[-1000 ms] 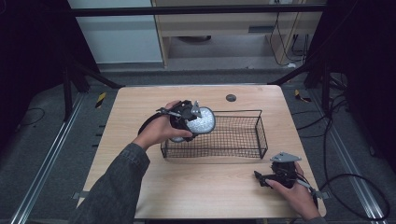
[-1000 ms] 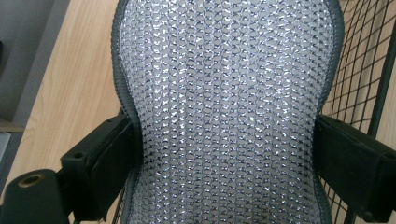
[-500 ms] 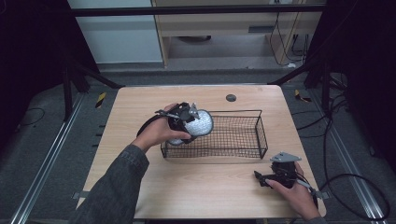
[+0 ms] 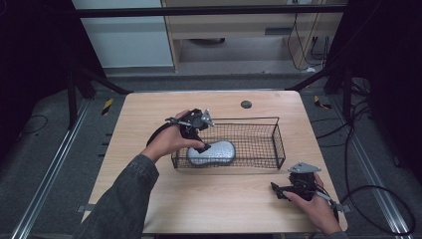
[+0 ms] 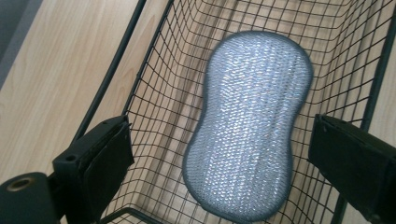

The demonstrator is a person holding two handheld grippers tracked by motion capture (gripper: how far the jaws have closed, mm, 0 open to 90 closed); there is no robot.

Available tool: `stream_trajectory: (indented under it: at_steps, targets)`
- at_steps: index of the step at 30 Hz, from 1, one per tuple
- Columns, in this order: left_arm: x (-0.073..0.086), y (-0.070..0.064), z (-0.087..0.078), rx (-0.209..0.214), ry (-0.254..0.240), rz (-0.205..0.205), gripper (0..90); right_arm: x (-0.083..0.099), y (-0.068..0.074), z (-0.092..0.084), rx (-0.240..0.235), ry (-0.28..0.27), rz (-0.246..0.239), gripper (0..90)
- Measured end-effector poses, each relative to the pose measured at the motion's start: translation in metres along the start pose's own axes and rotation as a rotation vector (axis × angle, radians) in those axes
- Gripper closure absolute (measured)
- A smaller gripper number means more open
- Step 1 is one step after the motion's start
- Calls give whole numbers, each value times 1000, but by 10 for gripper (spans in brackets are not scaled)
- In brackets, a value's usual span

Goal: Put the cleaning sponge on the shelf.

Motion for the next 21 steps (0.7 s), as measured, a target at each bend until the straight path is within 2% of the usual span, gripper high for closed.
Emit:
stream_trajectory:
  at_steps: [8, 19, 21]
  targets:
    - [-4, -3, -6, -8, -35, 14, 69, 0, 0, 0, 0, 1, 0, 6]
    - [-4, -10, -17, -6, -98, -28, 67, 0, 0, 0, -1, 2, 4, 6]
    - [-4, -10, -19, -17, -109, -36, 61, 0, 0, 0, -1, 2, 3, 6]
Point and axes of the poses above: each handheld gripper's, and its own axes: z roughly forward along the jaws, x roughly out of its underside, y roughly to its left, the point moved 10 cm from there along z, roughly forward along the jaws, and after that the axes turned 12 degrees about -z, right-handed, at the moved point
